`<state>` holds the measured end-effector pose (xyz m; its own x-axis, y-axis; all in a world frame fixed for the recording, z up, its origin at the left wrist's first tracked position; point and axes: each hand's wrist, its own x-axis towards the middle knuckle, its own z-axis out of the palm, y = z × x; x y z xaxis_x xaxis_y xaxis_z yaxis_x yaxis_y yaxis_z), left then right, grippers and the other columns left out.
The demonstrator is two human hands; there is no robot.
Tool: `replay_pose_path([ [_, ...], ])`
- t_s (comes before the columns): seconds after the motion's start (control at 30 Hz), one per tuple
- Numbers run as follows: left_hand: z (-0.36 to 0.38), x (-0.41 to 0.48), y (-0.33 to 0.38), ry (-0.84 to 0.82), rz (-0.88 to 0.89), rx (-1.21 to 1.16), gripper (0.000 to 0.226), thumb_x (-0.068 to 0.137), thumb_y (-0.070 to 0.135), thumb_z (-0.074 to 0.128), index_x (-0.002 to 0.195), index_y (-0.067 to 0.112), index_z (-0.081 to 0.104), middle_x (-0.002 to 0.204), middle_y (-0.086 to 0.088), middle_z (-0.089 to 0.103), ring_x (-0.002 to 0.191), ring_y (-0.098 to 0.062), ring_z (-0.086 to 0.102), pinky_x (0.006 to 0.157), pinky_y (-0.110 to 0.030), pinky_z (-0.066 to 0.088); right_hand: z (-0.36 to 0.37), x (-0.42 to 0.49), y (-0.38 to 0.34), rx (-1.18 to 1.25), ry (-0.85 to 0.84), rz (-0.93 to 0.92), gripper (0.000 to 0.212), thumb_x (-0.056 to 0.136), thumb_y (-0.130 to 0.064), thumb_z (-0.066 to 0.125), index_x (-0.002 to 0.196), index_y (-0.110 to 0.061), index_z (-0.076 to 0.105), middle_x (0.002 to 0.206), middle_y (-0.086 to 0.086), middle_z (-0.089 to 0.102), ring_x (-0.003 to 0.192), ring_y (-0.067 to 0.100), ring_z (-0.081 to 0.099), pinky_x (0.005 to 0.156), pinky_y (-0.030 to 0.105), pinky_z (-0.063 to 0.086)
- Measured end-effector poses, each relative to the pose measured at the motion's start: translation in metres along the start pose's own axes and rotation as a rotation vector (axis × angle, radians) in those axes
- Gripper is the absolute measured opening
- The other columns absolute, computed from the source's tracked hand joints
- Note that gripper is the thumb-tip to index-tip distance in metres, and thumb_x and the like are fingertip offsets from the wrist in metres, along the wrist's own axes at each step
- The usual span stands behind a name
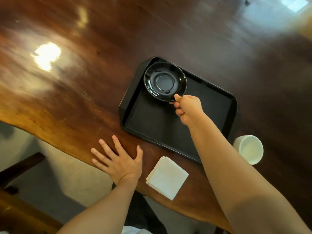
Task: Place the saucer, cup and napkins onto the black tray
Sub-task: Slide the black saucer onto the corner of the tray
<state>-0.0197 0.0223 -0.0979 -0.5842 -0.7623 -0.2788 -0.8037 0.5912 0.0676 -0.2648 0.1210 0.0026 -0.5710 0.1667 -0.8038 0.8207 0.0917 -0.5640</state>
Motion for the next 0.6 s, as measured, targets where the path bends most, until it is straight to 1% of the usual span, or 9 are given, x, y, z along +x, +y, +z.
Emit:
replay_pose_path([
  [0.2,0.000,0.000,0.001,0.004,0.006,0.001,0.101,0.081,0.075,0.044,0.161,0.017,0.028,0.170,-0.024,0.015,0.155,-0.054,0.008,0.122,-0.067,0.004,0.003,0.012,0.006,0.040,0.026,0.053,0.016,0.099,-0.009,0.059,0.085,-0.005,0.062,0.083,0.014,0.068,0.046,0.008,0.039,0.034,0.017,0.027],
  [0.4,0.001,0.000,0.000,0.005,0.011,-0.005,0.100,0.081,0.074,0.043,0.162,0.016,0.029,0.170,-0.024,0.014,0.155,-0.054,0.007,0.122,-0.067,0.003,0.005,0.015,0.007,0.049,0.039,0.064,0.016,0.100,-0.007,0.058,0.084,-0.005,0.058,0.080,0.013,0.067,0.046,0.009,0.041,0.034,0.017,0.027],
  [0.53,0.001,0.000,0.000,0.005,0.009,-0.006,0.100,0.081,0.074,0.044,0.162,0.017,0.028,0.171,-0.023,0.013,0.155,-0.054,0.007,0.123,-0.067,0.003,0.006,0.016,0.006,0.050,0.033,0.041,0.005,0.099,-0.008,0.060,0.095,-0.008,0.057,0.084,0.013,0.070,0.046,0.008,0.044,0.035,0.017,0.028],
  [0.6,0.001,0.000,0.000,0.003,0.010,-0.008,0.100,0.081,0.074,0.044,0.162,0.017,0.028,0.171,-0.023,0.013,0.156,-0.053,0.006,0.123,-0.067,0.002,0.006,0.016,0.007,0.030,0.026,0.026,0.004,0.099,-0.012,0.061,0.098,-0.009,0.058,0.086,0.013,0.072,0.046,0.008,0.046,0.035,0.017,0.029],
])
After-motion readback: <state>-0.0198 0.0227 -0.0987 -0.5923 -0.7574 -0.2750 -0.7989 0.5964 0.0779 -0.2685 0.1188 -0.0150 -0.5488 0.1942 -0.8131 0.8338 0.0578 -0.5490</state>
